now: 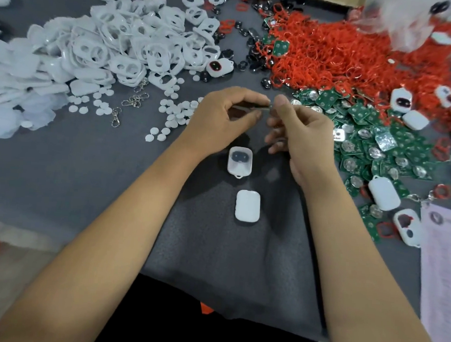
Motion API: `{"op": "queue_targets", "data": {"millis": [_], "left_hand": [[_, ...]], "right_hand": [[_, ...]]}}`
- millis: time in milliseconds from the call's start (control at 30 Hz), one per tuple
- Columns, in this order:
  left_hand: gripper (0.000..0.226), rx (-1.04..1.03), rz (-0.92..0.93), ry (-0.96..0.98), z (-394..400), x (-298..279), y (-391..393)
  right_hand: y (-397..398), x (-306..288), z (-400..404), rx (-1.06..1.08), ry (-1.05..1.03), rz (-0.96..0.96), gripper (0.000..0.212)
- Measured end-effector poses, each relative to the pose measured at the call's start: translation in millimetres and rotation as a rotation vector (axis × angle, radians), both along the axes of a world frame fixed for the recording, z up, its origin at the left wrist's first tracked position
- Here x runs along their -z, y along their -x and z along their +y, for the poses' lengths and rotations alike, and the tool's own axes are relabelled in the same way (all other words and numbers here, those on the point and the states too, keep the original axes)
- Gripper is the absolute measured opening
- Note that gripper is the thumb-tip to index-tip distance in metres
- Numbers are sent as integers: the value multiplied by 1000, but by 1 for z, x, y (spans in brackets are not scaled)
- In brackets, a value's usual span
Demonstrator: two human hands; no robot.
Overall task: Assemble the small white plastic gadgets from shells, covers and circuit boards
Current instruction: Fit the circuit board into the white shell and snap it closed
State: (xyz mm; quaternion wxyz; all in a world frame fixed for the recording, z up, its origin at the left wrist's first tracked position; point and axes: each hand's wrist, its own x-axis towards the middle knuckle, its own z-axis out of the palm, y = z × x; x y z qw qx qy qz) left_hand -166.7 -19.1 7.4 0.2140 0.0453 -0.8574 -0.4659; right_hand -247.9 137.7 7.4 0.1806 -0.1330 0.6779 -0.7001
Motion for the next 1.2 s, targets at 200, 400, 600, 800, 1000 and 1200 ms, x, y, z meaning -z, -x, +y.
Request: {"op": "queue_targets", "data": {"millis": [200,400,600,800,1000,1200], "left_hand": [[23,32,14,-101,1,-2,-2],[13,77,-100,-412,1,2,3],[13,127,-113,-483,-5,5,4],[21,176,-144,-509,-7,6,4],[21,273,-209,-544,-14,7,5],[18,317,-219,-621,-18,8,6]], "right_hand": [[4,-2,5,-92,119,-145,11],[-1,2,1,-127,126,-24,10],[4,2,5,-238,133,-34,7],[10,5,8,-293,89,-37,7],[4,9,10,-287,124,31,9],[3,8,8,-301,165,-6,11]]}}
